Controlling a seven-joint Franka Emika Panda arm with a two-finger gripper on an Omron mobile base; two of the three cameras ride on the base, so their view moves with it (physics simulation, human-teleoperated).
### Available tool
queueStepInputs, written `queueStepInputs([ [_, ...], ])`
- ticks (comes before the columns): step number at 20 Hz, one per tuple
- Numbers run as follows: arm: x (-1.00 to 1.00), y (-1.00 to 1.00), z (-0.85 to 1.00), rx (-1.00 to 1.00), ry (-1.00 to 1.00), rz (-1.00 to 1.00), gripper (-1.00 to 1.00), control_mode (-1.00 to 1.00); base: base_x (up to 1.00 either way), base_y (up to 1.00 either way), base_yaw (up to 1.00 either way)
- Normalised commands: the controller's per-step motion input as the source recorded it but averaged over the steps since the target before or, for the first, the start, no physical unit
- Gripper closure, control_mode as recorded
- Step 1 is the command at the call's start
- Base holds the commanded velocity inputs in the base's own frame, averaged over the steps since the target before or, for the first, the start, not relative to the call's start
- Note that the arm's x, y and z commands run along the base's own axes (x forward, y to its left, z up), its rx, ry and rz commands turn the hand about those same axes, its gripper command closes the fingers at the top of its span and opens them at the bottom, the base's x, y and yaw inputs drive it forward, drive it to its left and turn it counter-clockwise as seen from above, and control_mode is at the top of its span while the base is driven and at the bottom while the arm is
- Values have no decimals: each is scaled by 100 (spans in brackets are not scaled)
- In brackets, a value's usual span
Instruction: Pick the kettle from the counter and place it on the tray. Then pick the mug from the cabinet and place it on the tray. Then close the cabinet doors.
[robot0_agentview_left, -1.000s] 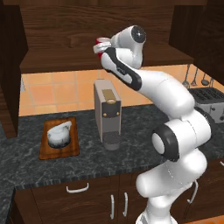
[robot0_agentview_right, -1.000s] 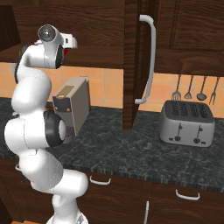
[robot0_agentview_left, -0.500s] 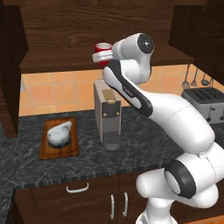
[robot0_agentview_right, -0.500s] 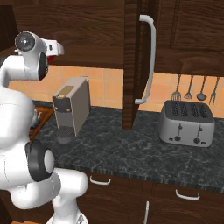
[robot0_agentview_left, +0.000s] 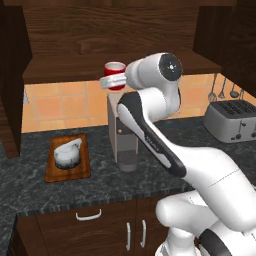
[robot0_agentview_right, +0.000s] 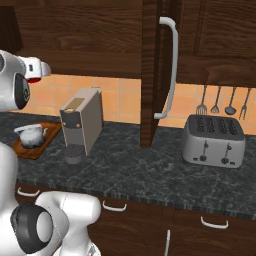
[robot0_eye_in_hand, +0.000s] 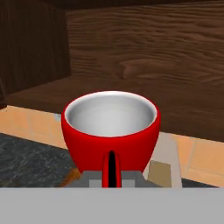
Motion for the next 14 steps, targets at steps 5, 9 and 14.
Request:
queueStepInputs([
  [5, -69, 29, -64, 4, 1, 3, 100, -100, 0, 0, 0],
  [9, -43, 26, -67, 7, 0, 4, 100, -100, 0, 0, 0],
  [14, -2, 31, -74, 5, 2, 2, 100, -100, 0, 0, 0],
])
